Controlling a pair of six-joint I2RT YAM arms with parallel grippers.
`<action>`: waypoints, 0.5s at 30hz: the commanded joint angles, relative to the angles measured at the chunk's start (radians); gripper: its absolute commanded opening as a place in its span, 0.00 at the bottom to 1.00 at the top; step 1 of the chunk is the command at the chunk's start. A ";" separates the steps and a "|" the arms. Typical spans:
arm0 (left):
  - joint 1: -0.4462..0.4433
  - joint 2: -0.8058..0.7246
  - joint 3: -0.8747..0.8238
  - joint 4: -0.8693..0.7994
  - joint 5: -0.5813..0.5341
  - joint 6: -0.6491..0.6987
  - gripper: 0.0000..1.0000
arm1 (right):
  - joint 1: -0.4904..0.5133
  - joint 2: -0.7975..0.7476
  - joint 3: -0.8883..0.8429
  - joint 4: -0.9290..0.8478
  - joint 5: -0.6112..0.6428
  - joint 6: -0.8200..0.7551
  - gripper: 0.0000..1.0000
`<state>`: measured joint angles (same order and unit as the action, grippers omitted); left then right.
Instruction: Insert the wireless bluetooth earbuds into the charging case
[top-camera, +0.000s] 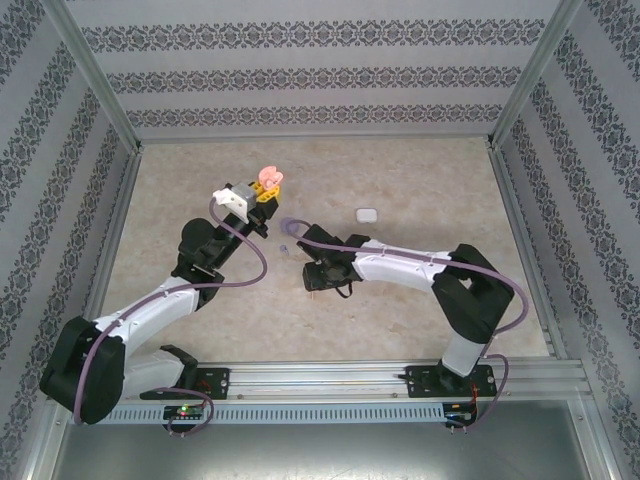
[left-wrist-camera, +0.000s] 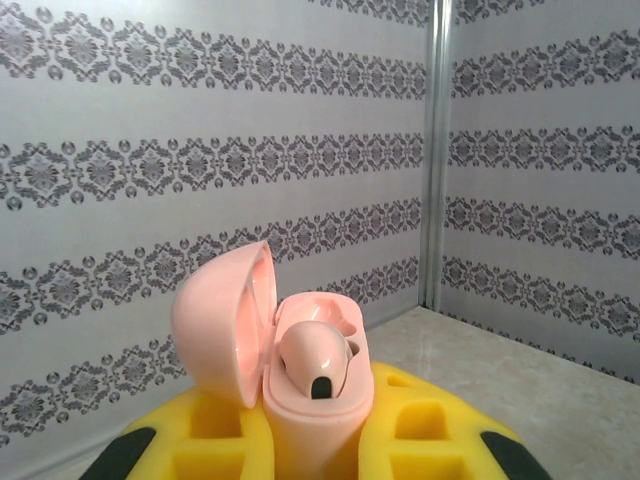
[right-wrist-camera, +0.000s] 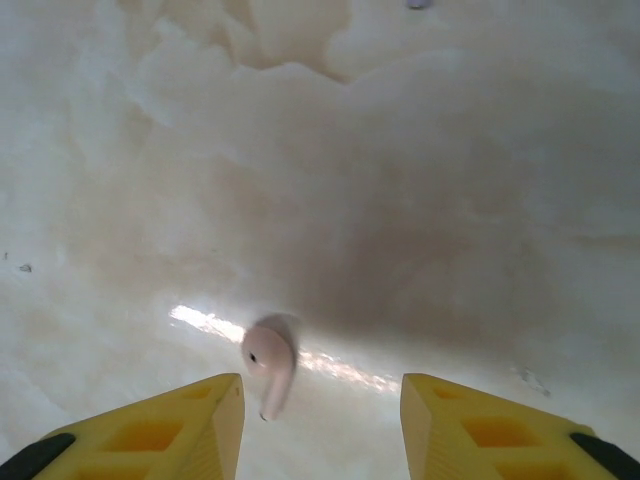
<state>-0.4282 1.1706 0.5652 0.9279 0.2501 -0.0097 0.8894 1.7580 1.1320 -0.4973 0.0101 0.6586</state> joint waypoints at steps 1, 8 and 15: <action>0.018 -0.035 -0.011 0.055 -0.024 -0.028 0.00 | 0.018 0.045 0.054 -0.031 0.034 -0.006 0.45; 0.040 -0.065 -0.021 0.048 -0.048 -0.036 0.00 | 0.047 0.114 0.107 -0.067 0.051 -0.002 0.43; 0.048 -0.082 -0.025 0.041 -0.037 -0.038 0.00 | 0.073 0.167 0.143 -0.101 0.074 -0.001 0.42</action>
<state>-0.3923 1.1149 0.5503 0.9276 0.2157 -0.0319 0.9516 1.9015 1.2407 -0.5556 0.0425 0.6559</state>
